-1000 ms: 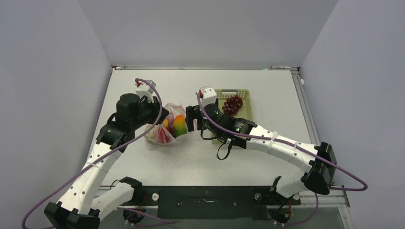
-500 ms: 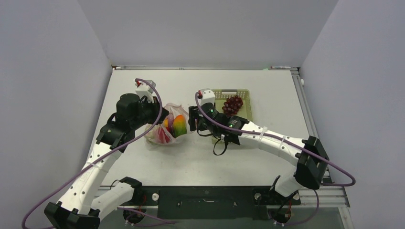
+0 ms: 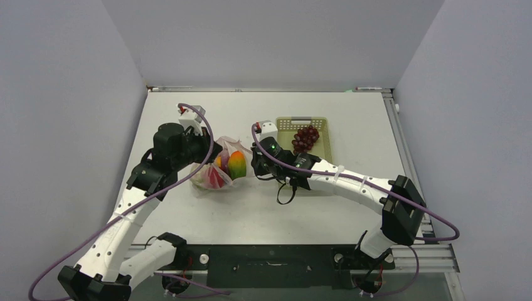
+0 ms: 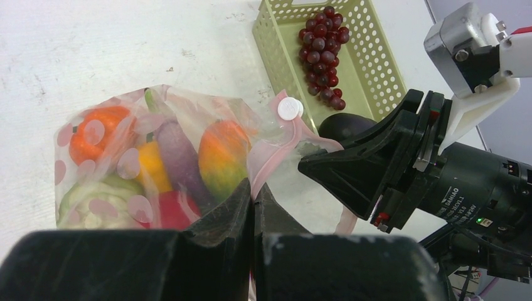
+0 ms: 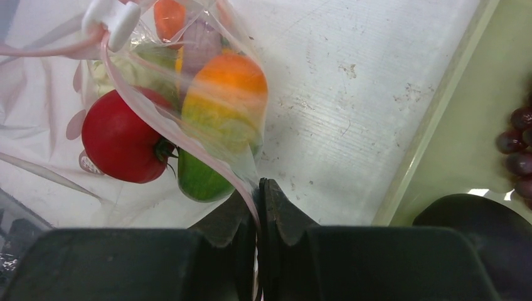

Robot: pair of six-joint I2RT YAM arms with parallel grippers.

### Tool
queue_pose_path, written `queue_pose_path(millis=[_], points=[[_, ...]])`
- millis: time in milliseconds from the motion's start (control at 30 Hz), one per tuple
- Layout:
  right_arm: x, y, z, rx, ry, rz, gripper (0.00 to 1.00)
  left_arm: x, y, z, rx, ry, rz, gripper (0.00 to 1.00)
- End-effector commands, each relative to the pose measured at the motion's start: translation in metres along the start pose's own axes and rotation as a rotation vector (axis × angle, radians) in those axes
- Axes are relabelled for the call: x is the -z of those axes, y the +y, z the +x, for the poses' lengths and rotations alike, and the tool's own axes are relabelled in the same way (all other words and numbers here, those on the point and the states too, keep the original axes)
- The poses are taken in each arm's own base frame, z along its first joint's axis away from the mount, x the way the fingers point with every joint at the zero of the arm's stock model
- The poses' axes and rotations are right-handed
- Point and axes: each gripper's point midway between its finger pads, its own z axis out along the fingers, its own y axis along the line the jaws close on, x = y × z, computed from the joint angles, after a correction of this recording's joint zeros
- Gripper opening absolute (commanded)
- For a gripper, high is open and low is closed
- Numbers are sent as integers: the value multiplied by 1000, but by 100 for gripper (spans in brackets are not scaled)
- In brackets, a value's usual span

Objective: Place the food in the zip-top bag and seal the zipper
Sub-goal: Adjust the zipper food storage bag at the center of the board.

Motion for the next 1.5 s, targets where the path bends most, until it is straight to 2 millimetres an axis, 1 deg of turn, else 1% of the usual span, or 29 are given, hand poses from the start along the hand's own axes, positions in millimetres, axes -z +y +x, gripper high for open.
queue_pose_path(millis=[0, 133, 200, 367, 500, 633, 733, 800, 867, 967, 1033, 1133, 1233, 1300, 1333, 1400, 1467], points=[[21, 15, -39, -12, -104, -39, 5, 3, -7, -22, -23, -73, 16, 0], [35, 24, -59, 9, -141, -61, 5, 8, -3, -22, -41, -72, -5, 0], [45, 33, -74, 17, -174, -76, 5, 12, 0, -21, -47, -74, -25, 0], [67, 48, -101, 49, -230, -106, 5, 23, 5, -22, -48, -77, -64, 0], [81, 60, -114, 64, -259, -134, 5, 33, 4, -28, -43, -92, -74, 0], [95, 70, -125, 73, -287, -163, 5, 44, -2, -35, -33, -105, -63, 0], [105, 72, -133, 77, -311, -164, 5, 49, -5, -37, -29, -109, -55, 0], [108, 69, -136, 82, -321, -152, 5, 49, -6, -37, -28, -107, -52, 0], [105, 65, -133, 90, -317, -129, 5, 49, -7, -37, -27, -108, -49, 0], [89, 53, -118, 96, -291, -81, 5, 43, -4, -34, -26, -104, -56, 0], [74, 39, -105, 92, -258, -41, 5, 36, 1, -27, -24, -88, -65, 0], [52, 19, -81, 82, -201, 8, 5, 20, 10, -12, -12, -40, -85, 0], [40, 4, -66, 80, -159, 42, 5, 5, 14, 2, 6, 7, -88, 0], [39, -1, -63, 79, -155, 53, 5, 0, 14, 7, 12, 33, -80, 0], [41, 0, -65, 79, -161, 48, 5, -1, 13, 7, 13, 36, -78, 0], [47, 4, -73, 75, -178, 33, 5, 1, 12, 3, 9, 30, -81, 0], [52, 9, -81, 74, -194, 19, 5, 7, 10, -7, 3, 5, -84, 0]])
